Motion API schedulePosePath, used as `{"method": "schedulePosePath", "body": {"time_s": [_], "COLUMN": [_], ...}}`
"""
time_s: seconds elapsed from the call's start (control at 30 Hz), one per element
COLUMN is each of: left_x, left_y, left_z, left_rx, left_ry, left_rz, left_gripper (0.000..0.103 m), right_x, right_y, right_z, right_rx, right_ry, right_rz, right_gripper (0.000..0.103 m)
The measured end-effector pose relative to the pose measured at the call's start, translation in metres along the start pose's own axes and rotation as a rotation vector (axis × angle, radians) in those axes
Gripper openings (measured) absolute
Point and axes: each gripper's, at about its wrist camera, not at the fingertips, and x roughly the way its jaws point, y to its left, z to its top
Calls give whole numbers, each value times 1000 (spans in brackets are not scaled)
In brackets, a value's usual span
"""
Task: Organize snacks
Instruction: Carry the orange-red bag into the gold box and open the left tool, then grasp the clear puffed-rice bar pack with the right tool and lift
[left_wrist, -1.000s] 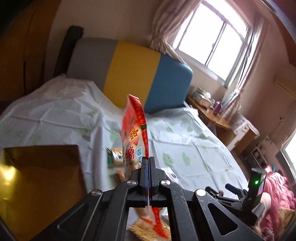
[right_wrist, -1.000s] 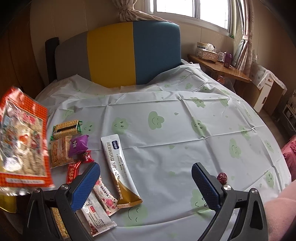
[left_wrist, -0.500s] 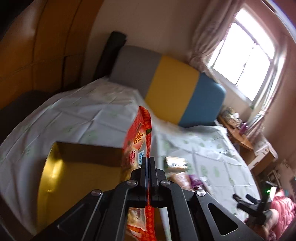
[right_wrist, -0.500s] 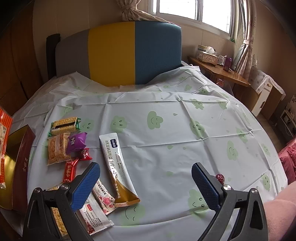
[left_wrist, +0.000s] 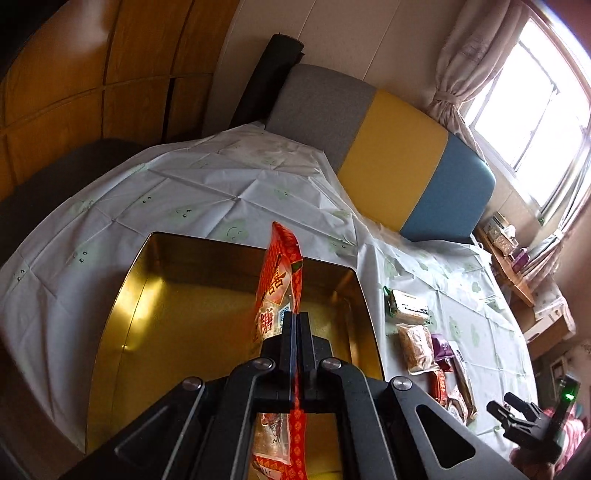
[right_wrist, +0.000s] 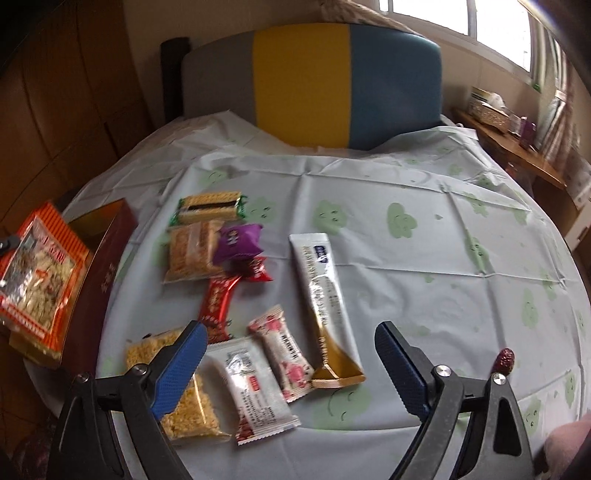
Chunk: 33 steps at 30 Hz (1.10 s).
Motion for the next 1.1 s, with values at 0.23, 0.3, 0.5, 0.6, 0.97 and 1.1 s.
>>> {"method": "schedulePosePath", "body": {"time_s": [0.23, 0.3, 0.5, 0.6, 0.97, 1.1], "left_x": [1, 0, -1, -2, -8, -11], "left_y": [11, 17, 31, 35, 54, 43], "left_z": [5, 3, 2, 1, -6, -16], "left_rx": [-22, -25, -54, -57, -97, -36], "left_ry": [-21, -27, -23, -21, -35, -33], "left_rz": [121, 147, 168, 176, 211, 199], "left_gripper": [1, 1, 7, 12, 42, 44], "right_x": [6, 7, 11, 14, 33, 37], "right_y": [19, 28, 57, 67, 85, 87], "right_z": [-6, -8, -21, -27, -42, -43], "right_rx": [-72, -111, -205, -236, -317, -322], "right_ry": [63, 82, 142, 161, 229, 238], "right_rz": [120, 153, 235, 243, 205, 196], "right_gripper": [94, 94, 94, 94, 94, 94]}}
